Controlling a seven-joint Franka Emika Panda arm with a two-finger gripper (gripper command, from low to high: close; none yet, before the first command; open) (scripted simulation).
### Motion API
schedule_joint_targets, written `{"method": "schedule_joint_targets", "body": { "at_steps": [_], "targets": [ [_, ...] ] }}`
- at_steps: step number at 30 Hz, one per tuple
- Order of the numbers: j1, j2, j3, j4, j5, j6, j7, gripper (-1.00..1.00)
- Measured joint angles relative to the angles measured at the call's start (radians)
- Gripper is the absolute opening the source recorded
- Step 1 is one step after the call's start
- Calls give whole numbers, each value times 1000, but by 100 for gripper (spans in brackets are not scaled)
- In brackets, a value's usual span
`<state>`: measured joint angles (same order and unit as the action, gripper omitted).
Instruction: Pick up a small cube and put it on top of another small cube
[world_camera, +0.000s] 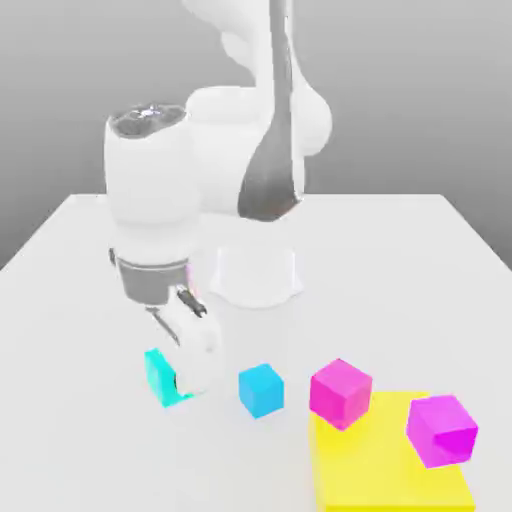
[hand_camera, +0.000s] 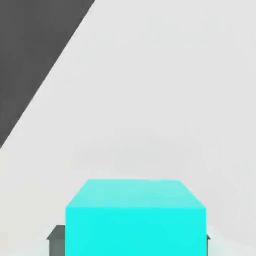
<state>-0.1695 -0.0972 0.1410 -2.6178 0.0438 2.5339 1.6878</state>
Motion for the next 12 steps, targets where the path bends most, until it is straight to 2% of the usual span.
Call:
{"method": "schedule_joint_targets", "body": {
  "at_steps": [4, 9, 10, 12],
  "targets": [
    [104, -92, 121, 5, 36, -101, 166, -100],
    [114, 21, 158, -25, -8, 37, 238, -100],
    [115, 38, 159, -30, -13, 59, 242, 100],
    [115, 38, 159, -30, -13, 59, 242, 100]
  ]
}}
